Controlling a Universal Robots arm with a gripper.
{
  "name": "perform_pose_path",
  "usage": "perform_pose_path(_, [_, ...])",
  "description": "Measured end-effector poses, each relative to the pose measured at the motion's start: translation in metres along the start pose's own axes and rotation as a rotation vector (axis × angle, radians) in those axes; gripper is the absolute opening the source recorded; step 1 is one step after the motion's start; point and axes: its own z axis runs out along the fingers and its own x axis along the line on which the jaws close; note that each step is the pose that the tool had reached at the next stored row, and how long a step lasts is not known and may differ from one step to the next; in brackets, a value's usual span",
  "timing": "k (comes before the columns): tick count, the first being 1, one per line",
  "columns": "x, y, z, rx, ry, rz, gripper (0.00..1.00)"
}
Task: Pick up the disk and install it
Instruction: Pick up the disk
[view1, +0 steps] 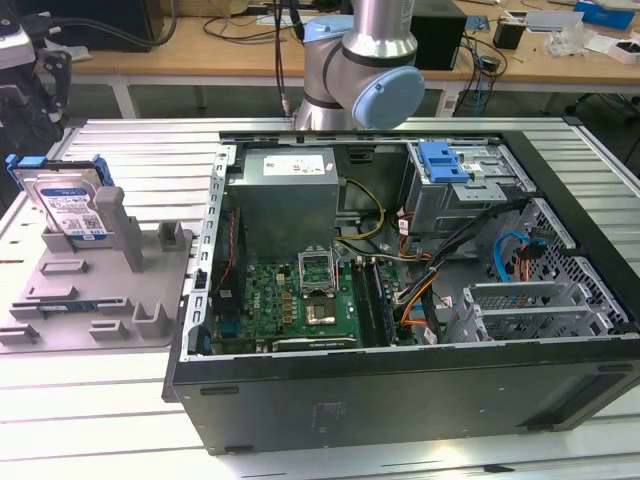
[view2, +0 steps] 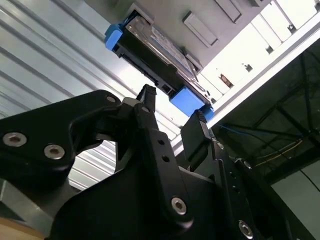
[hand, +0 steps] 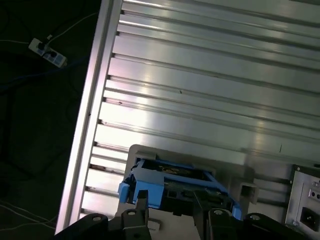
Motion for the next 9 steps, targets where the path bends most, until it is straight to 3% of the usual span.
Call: perform_pose_path(9, [0.0, 0.0, 0.0, 0.0038, 0.0035, -0.167, 0.48])
